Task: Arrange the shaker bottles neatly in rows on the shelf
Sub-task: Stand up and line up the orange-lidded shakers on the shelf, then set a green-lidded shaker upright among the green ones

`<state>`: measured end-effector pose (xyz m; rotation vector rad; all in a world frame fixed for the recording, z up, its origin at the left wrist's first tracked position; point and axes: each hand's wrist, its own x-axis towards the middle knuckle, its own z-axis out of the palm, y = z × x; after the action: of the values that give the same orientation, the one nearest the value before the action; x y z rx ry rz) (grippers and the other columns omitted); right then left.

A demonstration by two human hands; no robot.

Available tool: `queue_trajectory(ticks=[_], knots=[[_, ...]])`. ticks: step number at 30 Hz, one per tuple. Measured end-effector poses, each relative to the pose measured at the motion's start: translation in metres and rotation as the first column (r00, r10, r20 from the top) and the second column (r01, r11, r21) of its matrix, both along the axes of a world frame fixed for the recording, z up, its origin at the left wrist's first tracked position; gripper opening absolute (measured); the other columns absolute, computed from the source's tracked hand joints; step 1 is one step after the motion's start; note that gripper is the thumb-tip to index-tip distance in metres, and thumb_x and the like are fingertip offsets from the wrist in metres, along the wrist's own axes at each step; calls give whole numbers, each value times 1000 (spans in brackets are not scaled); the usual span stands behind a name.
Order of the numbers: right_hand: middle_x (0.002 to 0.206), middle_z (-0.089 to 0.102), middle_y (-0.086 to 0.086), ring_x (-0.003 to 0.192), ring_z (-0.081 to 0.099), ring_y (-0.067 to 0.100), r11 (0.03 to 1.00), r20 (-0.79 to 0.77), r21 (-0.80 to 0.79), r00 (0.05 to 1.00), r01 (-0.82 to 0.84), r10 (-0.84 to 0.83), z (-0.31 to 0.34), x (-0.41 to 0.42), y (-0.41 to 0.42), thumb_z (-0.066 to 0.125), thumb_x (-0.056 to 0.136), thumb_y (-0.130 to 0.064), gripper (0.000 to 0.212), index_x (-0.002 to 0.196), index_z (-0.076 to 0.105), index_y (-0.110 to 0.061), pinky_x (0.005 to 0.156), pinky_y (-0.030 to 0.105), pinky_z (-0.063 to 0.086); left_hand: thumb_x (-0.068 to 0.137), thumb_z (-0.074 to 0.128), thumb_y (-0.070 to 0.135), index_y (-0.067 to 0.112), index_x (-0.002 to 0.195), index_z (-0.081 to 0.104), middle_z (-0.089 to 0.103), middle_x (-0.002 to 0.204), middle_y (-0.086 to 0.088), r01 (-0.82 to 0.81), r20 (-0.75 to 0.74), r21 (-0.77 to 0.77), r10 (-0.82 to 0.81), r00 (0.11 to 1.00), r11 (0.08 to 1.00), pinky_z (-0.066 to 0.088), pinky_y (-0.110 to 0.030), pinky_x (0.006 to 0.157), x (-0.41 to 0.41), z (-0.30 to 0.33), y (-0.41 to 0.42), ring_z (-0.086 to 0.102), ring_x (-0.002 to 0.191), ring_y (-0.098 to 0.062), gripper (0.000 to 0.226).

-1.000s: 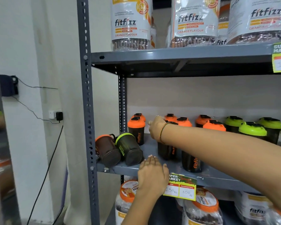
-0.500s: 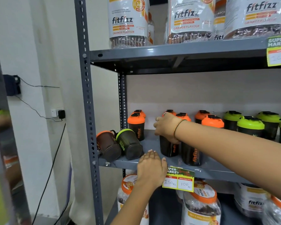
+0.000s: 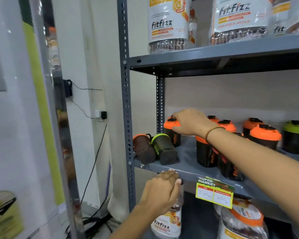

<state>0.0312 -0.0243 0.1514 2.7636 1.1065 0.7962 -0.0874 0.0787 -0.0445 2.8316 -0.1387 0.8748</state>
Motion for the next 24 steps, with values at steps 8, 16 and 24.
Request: queue_trajectory(ticks=[8, 16, 24], knots=[[121, 65, 10, 110, 60, 32, 984, -312, 70, 940, 165, -136, -47, 28, 44, 55, 74, -73, 68, 109, 61, -15, 76, 34, 43, 100, 25, 37, 17, 138, 48, 51, 145, -2, -354, -61, -106, 349, 935, 929, 43, -29, 101, -9, -7, 63, 51, 128, -16, 49], [132, 52, 14, 113, 58, 34, 920, -720, 226, 691, 321, -64, -74, 35, 56, 69, 61, -69, 107, 142, 30, -10, 83, 46, 58, 100, 27, 31, 13, 147, 36, 38, 154, -6, -292, -44, -16, 291, 956, 956, 24, -29, 118, 11, -4, 76, 33, 142, -17, 51], [106, 61, 2, 91, 53, 20, 714, -620, 570, 783, 407, 49, -99, 40, 47, 63, 55, -70, 81, 119, 53, -22, 65, 28, 45, 101, 22, 39, 7, 146, 36, 40, 152, -12, -207, -140, 9, 206, 968, 978, 19, -34, 118, 44, 10, 89, 33, 142, -23, 57]])
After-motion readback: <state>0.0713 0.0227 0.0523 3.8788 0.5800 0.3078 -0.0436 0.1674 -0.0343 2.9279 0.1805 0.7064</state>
